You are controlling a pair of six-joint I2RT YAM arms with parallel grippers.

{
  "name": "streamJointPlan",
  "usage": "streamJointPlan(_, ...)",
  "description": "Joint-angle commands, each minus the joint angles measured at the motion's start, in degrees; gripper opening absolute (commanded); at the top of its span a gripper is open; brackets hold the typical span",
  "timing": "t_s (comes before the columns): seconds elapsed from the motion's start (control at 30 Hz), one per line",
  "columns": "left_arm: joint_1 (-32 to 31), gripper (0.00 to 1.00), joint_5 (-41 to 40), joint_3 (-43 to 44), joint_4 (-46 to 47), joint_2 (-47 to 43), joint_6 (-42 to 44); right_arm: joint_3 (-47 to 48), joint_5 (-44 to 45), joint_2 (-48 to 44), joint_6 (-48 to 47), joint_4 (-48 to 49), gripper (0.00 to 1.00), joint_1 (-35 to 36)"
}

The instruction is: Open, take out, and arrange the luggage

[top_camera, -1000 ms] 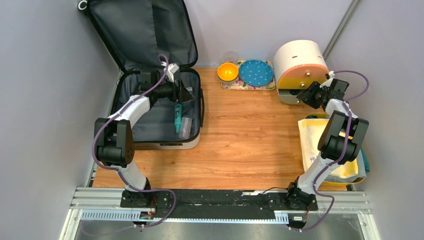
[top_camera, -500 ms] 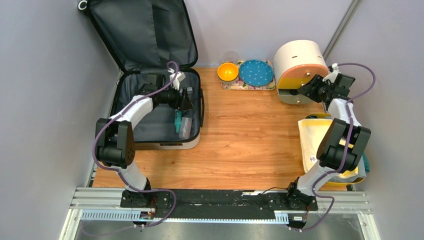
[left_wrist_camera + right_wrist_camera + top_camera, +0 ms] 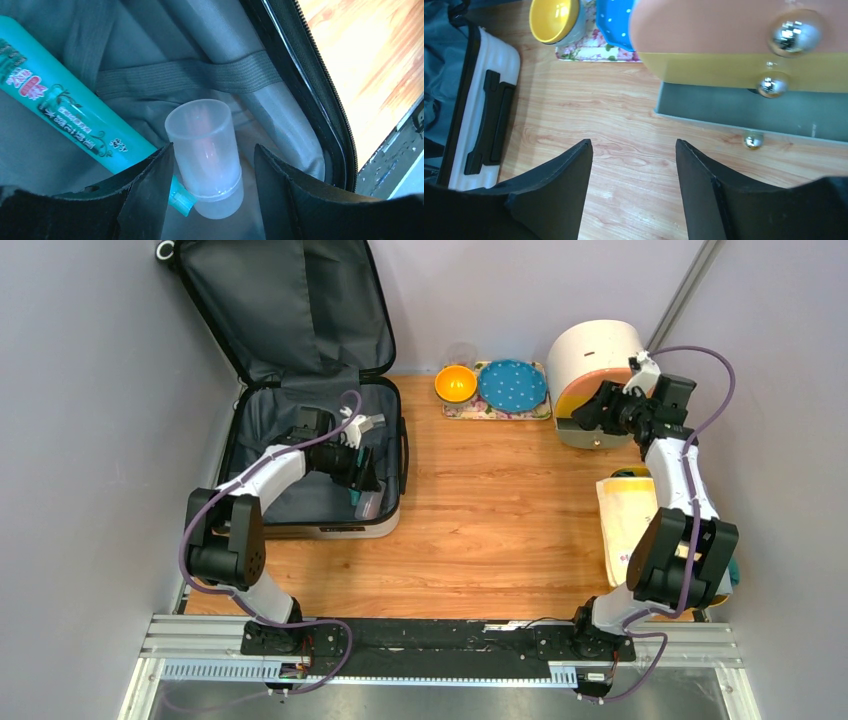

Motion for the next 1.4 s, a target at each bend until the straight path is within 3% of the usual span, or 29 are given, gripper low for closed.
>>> streamJointPlan(0.0, -2.02, 0.68, -1.96, -1.26, -0.91, -1.39, 1.32, 0.44, -1.23, -3.8, -2.54, -0.45, 0.66, 2.07)
streamJointPlan(0.27, -2.81, 0.67, -3.99, -0.48, 1.2, 1.25, -1.32, 0.61, -1.58, -5.12, -2.27, -0.81, 0.7, 4.01)
streamJointPlan(0.5, 1.75, 0.81, 11.11, 13.13, -6.77, 0.45, 9.21, 1.58, -1.67, -6.08, -4.03, -2.39, 0.73, 4.1)
streamJointPlan(0.73, 5.54, 0.78, 1.12, 26.15, -6.19, 8.45, 24.84, 1.67, -2.73, -6.18, -4.03, -1.77, 0.75, 4.1)
streamJointPlan(0.93, 5.45, 0.76, -1.08, 34.14, -3.64, 18.2, 32.6, 1.76, -2.29, -6.61, -4.47, -2.21, 0.75, 4.1)
streamJointPlan(1.37, 4.13, 0.67, -7.94, 36.44, 5.06, 31.47, 42.27, 0.7, -2.82, -7.93, -4.21, -2.3, 0.76, 4.1)
